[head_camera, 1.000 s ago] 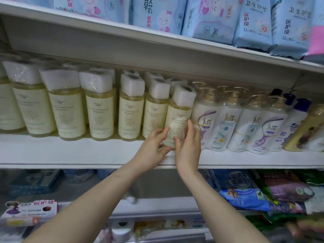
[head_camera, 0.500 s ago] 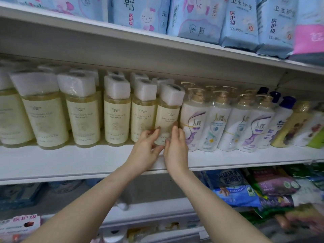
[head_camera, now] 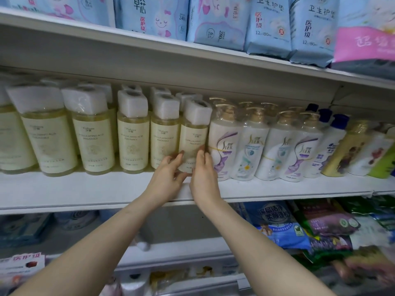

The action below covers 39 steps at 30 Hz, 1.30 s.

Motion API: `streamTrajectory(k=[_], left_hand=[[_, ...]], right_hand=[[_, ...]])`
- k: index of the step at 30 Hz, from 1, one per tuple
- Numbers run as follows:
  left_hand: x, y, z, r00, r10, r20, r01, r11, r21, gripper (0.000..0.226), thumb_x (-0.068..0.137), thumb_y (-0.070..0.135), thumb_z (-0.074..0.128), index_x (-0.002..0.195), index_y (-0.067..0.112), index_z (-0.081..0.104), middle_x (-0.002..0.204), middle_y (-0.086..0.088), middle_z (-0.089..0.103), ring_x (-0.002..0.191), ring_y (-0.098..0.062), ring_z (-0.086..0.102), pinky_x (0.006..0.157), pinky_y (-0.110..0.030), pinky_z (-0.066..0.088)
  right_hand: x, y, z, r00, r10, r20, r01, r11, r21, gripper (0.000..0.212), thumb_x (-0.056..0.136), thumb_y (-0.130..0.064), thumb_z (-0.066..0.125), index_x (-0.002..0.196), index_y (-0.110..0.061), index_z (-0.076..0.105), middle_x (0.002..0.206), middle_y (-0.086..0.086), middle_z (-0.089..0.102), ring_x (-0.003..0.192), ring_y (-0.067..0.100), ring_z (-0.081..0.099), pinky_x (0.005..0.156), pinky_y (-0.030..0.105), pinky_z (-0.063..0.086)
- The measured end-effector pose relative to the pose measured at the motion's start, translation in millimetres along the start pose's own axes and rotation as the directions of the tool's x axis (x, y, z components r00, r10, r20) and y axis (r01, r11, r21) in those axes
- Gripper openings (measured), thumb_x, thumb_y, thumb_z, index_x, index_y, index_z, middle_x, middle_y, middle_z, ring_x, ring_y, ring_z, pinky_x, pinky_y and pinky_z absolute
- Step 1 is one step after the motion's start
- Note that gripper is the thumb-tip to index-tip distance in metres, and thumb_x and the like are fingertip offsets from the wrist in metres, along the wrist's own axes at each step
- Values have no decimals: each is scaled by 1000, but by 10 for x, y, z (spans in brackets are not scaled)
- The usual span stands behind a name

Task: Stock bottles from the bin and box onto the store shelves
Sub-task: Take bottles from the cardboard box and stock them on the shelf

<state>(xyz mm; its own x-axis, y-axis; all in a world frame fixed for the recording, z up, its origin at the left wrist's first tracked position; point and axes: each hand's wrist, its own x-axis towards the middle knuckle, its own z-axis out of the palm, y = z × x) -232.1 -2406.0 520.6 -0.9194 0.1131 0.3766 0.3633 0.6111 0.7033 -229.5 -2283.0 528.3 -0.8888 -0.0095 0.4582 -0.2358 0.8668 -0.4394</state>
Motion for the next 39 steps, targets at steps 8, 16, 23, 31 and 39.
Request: streamTrajectory(k=[8,16,23,31,39], left_hand=[[-273,281,176,986,-65,-152,54,995,-79,58,95,17,61,149,16,39,140,-4,49,119,-15,55,102,-26,41],[-757,661,580,952,-81,-296,55,994,-95,47,93,7,62,138,15,53,130,-4,59,112,-13,61,98,-34,51],[-1298,749,1046,933,-117,-341,110,993,-39,44,92,11,63,136,15,55,124,-1,63,111,-9,60,98,-29,51],[-1979,514,1789,917,-281,-284,262,959,-106,41,91,4,61,131,14,58,120,-1,65,106,-8,62,90,-15,50],[-2587,36,2496,901,-427,-79,416,901,-120,44,90,5,63,131,17,58,119,-3,67,105,-11,64,91,-23,53]], right_hand=[[-256,260,-233,983,-159,92,149,984,101,71,97,6,47,157,-16,19,163,7,23,146,22,30,116,29,26],[-641,678,-488,956,-294,-1,287,934,212,53,94,-1,58,144,-8,46,144,10,50,131,26,47,109,35,37],[-1147,1173,-486,945,-325,-18,314,897,312,47,91,1,59,136,-9,55,132,10,57,121,26,54,102,35,42],[-1935,1861,-125,941,-307,140,242,903,355,41,93,-3,57,133,-12,58,130,8,58,119,23,55,98,33,44],[-2773,2582,391,928,-138,346,11,939,345,40,94,-5,57,133,-15,59,133,2,57,125,17,51,106,34,44]])
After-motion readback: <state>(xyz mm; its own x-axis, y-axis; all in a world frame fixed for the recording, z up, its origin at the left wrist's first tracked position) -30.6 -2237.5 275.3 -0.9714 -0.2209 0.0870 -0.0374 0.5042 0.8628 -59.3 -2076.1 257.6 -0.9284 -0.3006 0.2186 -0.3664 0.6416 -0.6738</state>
